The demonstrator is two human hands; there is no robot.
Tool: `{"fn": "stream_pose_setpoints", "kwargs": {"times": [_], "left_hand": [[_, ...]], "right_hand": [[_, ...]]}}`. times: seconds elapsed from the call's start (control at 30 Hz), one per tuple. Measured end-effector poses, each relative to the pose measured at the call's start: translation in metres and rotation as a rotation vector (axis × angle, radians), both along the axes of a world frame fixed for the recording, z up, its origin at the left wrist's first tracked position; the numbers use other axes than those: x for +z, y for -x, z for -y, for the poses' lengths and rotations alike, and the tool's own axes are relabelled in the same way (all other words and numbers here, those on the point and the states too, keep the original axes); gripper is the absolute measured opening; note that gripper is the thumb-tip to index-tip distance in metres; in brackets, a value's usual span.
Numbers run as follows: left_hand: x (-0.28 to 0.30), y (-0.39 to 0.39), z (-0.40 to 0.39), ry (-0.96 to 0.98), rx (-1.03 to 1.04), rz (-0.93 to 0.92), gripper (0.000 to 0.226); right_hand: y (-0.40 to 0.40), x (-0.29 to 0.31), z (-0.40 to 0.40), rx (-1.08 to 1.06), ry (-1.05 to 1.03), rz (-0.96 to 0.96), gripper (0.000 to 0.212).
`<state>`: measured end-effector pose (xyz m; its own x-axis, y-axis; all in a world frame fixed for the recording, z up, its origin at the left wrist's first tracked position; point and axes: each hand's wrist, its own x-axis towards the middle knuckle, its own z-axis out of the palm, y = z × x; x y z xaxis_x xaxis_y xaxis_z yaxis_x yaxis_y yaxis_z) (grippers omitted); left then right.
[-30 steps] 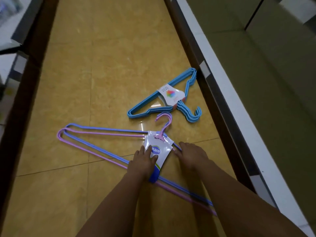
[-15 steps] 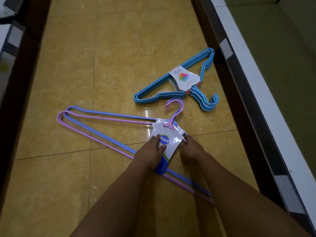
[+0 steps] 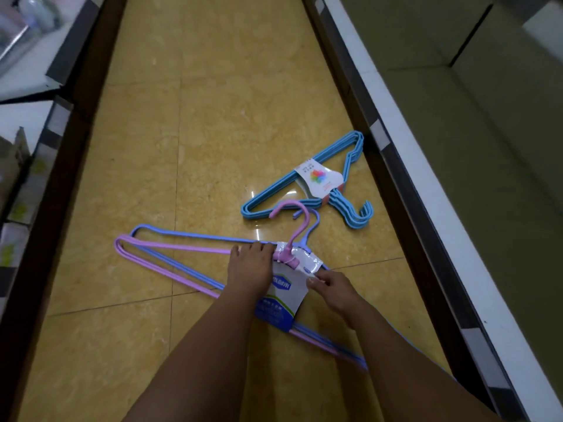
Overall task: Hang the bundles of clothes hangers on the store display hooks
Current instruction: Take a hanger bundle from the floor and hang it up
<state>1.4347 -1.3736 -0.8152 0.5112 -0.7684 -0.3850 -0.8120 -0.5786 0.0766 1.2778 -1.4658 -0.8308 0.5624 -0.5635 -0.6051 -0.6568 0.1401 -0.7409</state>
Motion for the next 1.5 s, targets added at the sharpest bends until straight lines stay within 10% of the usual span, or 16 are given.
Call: {"fn": "stream_pose_setpoints", "kwargs": {"times": [0.37,0.67,0.97,1.5], "left_hand": [[0.179,-0.006,-0.039,-0.004,-0.024,0.032,0.031],[0.382,-0.006,-0.082,0.16,0.179,-0.124,0.018],[0.577,-0.021,-0.142,0.291,0.239,-0.116,0.013],[0.72,-0.032,-0.225,0.338,0.48,0.143,0.021]], "right_hand": [[-0.007,0.173,-0.03,0.067,0.058,-0.116,0.014],[-0.042,0.411,-0.051,0.738,0.736,-0.446,0.044],[-0.097,0.625,-0.105,0.894,1.007,-0.383,0.027],[-0.145,0.771,-0.167,1.157,1.36,-0.128,0.023]]}}
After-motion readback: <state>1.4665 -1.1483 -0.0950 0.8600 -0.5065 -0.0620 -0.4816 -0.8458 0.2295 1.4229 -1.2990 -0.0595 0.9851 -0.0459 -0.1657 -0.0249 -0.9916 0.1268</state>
